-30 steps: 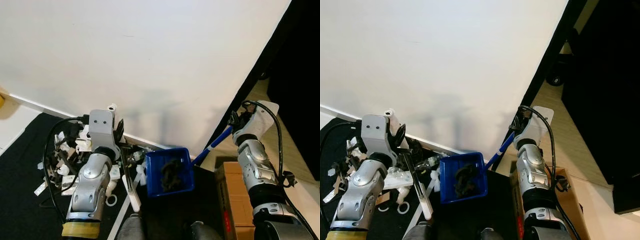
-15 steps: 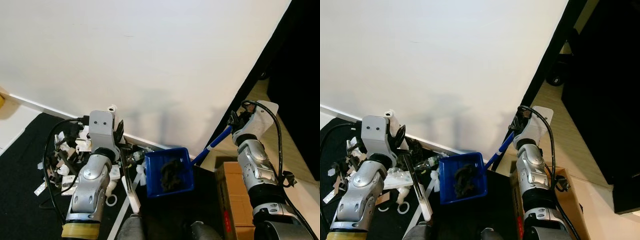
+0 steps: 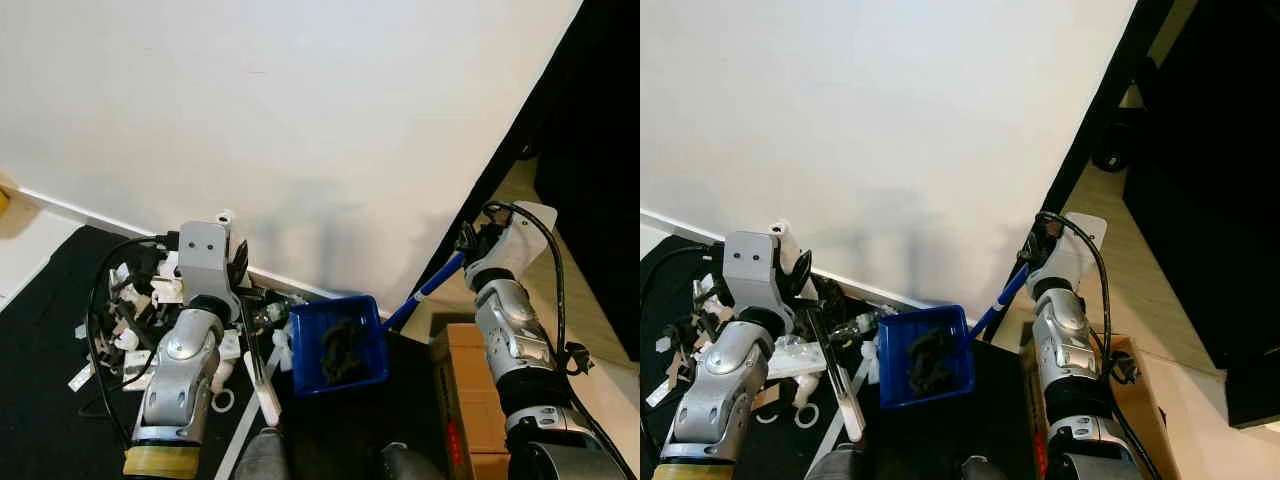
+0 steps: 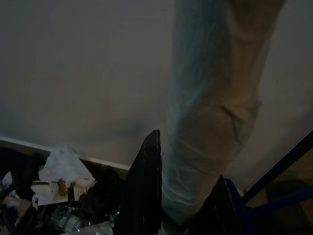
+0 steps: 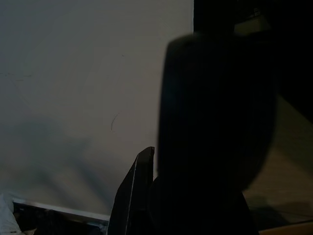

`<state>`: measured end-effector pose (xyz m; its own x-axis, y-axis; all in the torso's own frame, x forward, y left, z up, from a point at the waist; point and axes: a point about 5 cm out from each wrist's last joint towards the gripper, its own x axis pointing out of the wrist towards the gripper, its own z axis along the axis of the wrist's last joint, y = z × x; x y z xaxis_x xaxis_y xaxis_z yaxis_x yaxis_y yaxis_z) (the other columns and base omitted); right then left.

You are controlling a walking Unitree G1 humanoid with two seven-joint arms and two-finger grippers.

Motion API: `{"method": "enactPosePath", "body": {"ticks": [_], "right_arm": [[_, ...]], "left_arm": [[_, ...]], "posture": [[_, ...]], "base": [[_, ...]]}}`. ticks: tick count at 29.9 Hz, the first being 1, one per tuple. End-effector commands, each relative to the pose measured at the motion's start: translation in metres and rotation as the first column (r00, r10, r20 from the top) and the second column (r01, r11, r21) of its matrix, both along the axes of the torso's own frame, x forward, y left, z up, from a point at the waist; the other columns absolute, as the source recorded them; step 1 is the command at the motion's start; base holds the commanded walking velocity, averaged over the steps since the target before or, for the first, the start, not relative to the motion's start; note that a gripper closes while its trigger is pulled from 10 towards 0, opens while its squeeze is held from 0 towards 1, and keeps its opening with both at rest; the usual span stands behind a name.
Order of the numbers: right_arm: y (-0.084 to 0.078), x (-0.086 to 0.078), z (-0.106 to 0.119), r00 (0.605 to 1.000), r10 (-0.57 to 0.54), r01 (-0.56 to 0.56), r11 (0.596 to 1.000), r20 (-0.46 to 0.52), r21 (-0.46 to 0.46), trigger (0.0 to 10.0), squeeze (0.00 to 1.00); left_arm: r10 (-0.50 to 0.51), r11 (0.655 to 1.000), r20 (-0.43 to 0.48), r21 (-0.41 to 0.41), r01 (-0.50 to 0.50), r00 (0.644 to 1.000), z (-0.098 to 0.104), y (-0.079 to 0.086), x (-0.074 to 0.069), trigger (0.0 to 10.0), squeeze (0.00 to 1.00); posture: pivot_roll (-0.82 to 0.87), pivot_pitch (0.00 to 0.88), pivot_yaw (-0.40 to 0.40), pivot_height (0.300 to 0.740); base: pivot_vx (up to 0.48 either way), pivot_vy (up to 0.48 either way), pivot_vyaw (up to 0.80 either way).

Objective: Sweep floor

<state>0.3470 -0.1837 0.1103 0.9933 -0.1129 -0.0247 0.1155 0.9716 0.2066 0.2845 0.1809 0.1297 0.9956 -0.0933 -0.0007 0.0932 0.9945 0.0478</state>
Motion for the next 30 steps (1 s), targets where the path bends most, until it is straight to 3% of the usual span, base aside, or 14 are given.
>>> {"method": "enactPosePath", "body": {"ticks": [1, 30], "right_arm": [[-0.0039, -0.0004, 0.0047, 0.999, -0.014, 0.014, 1.000, 0.035, 0.000, 10.0, 0.00], [-0.0060, -0.0020, 0.0031, 0.999, -0.025, 0.025, 1.000, 0.029, 0.011, 10.0, 0.00]], "left_arm": [[-0.009, 1.000, 0.021, 0.011, 0.009, 1.000, 0.0026, -0.0015, 0.0006, 10.0, 0.00], [-0.013, 1.000, 0.020, 0.008, 0.013, 1.000, 0.0026, -0.0026, 0.0008, 10.0, 0.00]], "posture": [[0.22, 0.094, -0.054, 0.740], [0.21, 0.105, -0.049, 0.740]], "base": [[0.000, 0.000, 0.00], [0.000, 0.000, 0.00]]}}
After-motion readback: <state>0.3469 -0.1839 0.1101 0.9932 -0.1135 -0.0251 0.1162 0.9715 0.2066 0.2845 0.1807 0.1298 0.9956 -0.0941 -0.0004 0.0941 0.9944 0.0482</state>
